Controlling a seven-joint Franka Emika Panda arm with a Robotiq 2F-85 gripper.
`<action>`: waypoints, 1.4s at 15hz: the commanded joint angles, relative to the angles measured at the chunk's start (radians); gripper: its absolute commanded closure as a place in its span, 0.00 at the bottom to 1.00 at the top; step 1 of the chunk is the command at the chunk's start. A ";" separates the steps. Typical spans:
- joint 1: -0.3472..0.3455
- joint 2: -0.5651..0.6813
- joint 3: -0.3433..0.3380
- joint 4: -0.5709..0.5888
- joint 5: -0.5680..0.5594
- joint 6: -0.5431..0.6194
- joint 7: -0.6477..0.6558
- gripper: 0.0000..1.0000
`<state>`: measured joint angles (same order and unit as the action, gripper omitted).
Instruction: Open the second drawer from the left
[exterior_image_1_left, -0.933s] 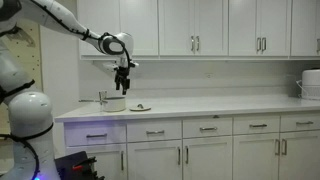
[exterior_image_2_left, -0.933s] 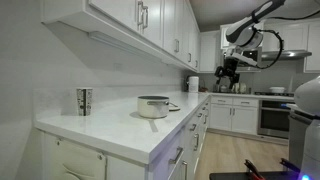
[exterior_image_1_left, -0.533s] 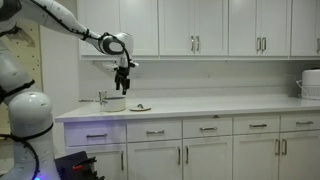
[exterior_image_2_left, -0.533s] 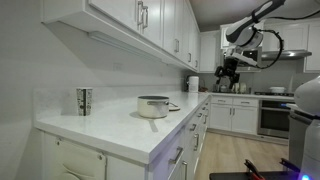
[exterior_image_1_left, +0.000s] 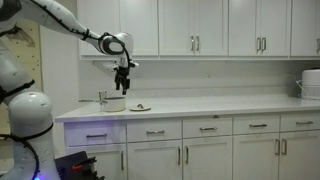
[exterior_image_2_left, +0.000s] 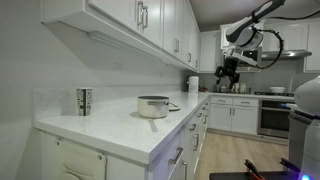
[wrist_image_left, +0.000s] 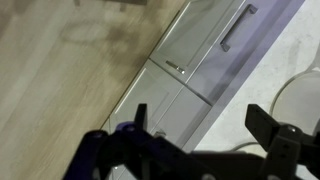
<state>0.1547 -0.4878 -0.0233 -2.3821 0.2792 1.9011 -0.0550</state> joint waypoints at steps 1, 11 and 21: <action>-0.023 0.001 0.019 0.003 0.009 -0.005 -0.008 0.00; -0.054 0.219 -0.057 0.017 0.165 0.293 -0.124 0.00; -0.103 0.389 -0.079 0.009 0.385 0.417 -0.308 0.00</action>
<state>0.0709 -0.1326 -0.1083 -2.3825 0.6021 2.3041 -0.3181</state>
